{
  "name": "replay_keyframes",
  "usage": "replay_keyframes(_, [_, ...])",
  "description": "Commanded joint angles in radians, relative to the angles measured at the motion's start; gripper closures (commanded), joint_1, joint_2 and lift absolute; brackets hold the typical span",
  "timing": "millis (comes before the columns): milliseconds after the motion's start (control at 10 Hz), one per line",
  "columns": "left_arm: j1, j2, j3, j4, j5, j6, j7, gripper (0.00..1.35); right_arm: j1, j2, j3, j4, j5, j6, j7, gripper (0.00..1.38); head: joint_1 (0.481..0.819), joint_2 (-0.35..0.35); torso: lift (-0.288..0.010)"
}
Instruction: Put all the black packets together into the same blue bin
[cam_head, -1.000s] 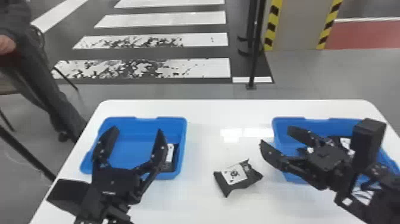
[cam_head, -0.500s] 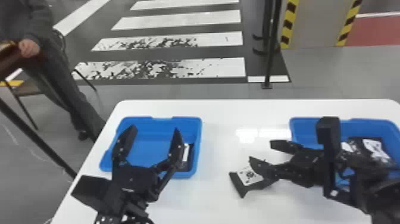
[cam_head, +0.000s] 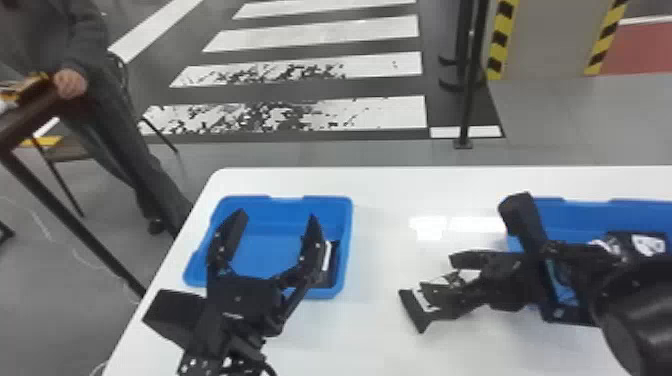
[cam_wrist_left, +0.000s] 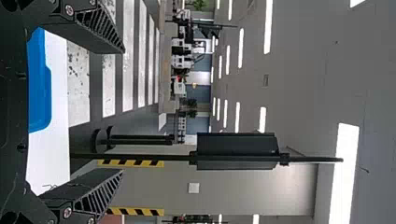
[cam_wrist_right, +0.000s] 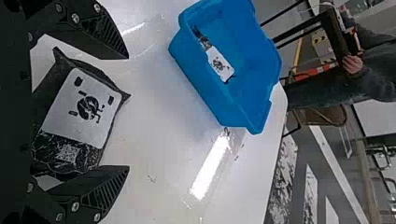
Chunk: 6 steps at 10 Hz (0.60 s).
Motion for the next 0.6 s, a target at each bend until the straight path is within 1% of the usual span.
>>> replay_keyframes(0, [-0.004,0.000,-0.003,0.002,0.000,0.007,0.001,0.13,-0.063,0.000,0.047,0.071,-0.009,0.016,0.023,0.19,0.695,0.197,-0.110])
replay_keyframes(400, [-0.006,0.000,-0.005,0.004,0.000,0.009,0.001,0.13,-0.107,0.002,0.099,0.079,-0.003,0.092,0.055,0.19,0.695,0.210,-0.110])
replay_keyframes(500, [-0.009,0.000,-0.005,0.007,0.002,0.009,-0.001,0.13,-0.110,0.002,0.113,0.079,0.013,0.121,0.055,0.19,0.695,0.213,-0.110])
